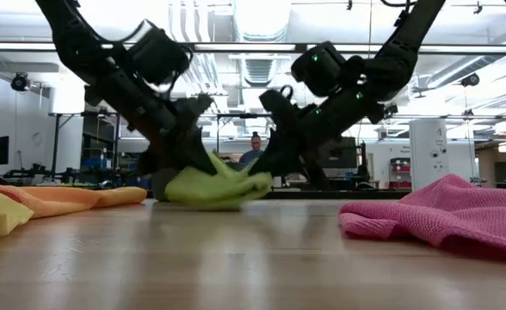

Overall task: Fold microfiber towels
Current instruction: Put the green towel into the bin

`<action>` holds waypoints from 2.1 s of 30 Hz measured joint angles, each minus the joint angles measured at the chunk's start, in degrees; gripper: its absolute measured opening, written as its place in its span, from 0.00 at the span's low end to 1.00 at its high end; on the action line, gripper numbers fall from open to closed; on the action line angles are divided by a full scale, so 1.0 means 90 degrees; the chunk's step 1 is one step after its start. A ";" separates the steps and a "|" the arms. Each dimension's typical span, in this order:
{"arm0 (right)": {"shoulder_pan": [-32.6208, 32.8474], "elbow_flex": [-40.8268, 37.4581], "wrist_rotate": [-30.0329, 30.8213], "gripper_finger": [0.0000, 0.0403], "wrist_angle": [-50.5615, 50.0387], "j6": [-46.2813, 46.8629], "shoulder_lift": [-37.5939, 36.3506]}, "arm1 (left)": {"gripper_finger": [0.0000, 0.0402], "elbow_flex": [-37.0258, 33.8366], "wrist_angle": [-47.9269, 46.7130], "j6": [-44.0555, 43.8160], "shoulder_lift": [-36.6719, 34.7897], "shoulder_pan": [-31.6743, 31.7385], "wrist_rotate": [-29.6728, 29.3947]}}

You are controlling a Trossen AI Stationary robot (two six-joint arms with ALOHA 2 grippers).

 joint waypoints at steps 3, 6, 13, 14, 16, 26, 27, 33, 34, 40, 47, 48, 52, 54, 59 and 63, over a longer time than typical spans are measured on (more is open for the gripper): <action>-0.0197 0.0001 0.0010 0.03 0.0098 -0.0199 -0.0288 | 0.01 0.0002 0.0012 0.0250 -0.0294 0.0144 -0.0046; -0.0440 0.0001 0.0015 0.03 0.0120 -0.0437 -0.0567 | 0.00 0.0002 0.0015 0.0521 -0.0619 0.0341 -0.0186; -0.0833 0.0830 0.0013 0.03 -0.0603 -0.1230 -0.0700 | 0.00 0.0002 0.0040 0.1112 -0.1225 0.0955 -0.0279; -0.0856 0.1047 0.0015 0.03 -0.0773 -0.1416 -0.0651 | 0.00 0.0002 0.0053 0.1194 -0.1294 0.1038 -0.0276; -0.0886 0.1512 0.0028 0.03 -0.1153 -0.1884 -0.0503 | 0.00 0.0008 0.0056 0.1410 -0.1414 0.1193 -0.0273; -0.1331 0.3333 0.0366 0.03 -0.2454 -0.3468 0.0134 | 0.00 0.0010 0.0049 0.2449 -0.1911 0.2213 -0.0298; -0.1385 0.3437 0.0366 0.03 -0.2440 -0.3559 0.0229 | 0.00 0.0010 0.0049 0.2547 -0.1953 0.2327 -0.0299; -0.1653 0.4030 0.0350 0.03 -0.2440 -0.4081 0.0911 | 0.00 0.0007 0.0078 0.3113 -0.1938 0.2907 -0.0296; -0.1688 0.4126 0.0350 0.03 -0.2453 -0.4087 0.1030 | 0.00 0.0007 0.0076 0.3094 -0.1887 0.2996 -0.0295; -0.1871 0.4928 0.0340 0.03 -0.3004 -0.4112 0.1692 | 0.00 0.0002 0.0045 0.2720 -0.1440 0.3240 -0.0293; -0.1920 0.6085 0.0308 0.03 -0.4582 -0.4470 0.2368 | 0.01 0.0019 0.0041 0.2415 -0.1024 0.3259 -0.0280; -0.1916 0.6246 0.0302 0.03 -0.4797 -0.4517 0.2453 | 0.01 0.0019 0.0034 0.2370 -0.1011 0.3261 -0.0251; -0.1913 0.6794 0.0301 0.03 -0.5465 -0.4703 0.2736 | 0.02 0.0027 -0.0181 0.2266 -0.1015 0.3262 -0.0216; -0.1913 0.6975 0.0301 0.03 -0.5604 -0.4751 0.2810 | 0.02 0.0027 -0.0275 0.2277 -0.1017 0.3267 -0.0219; -0.1913 0.7054 0.0299 0.03 -0.5662 -0.4746 0.2830 | 0.02 0.0027 -0.0392 0.2251 -0.1020 0.3266 -0.0221; -0.1910 0.7054 0.0301 0.04 -0.5702 -0.4742 0.2830 | 0.02 0.0027 -0.0393 0.2245 -0.1020 0.3266 -0.0221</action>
